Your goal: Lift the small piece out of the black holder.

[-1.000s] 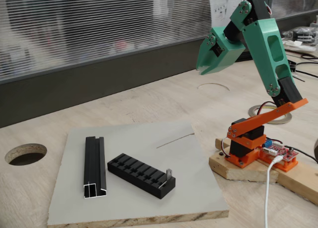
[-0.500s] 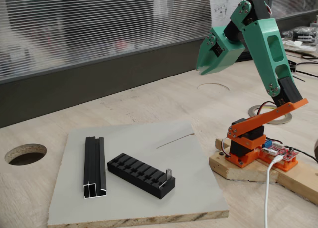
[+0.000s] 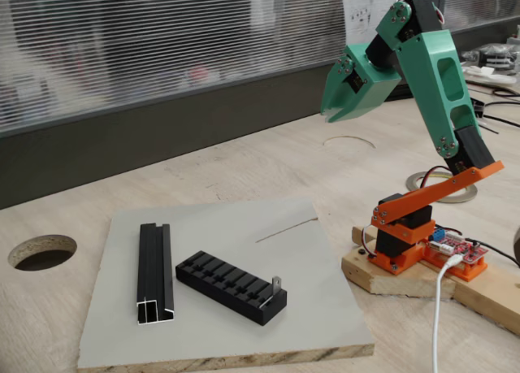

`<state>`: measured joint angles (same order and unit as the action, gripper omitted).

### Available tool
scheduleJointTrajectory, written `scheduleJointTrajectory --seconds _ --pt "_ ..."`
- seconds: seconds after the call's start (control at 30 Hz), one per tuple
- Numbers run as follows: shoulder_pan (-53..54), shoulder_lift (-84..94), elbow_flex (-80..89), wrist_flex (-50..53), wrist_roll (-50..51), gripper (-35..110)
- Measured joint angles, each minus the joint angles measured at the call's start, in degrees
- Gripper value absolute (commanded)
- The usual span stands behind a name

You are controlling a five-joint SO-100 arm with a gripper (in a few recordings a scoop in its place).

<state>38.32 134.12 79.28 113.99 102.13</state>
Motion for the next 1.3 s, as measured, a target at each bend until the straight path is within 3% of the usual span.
scheduleJointTrajectory --seconds 1.07,1.3 --pt "-1.32 0.0 0.0 0.0 0.35 9" --pt "-14.59 -5.98 2.02 0.0 14.59 9"
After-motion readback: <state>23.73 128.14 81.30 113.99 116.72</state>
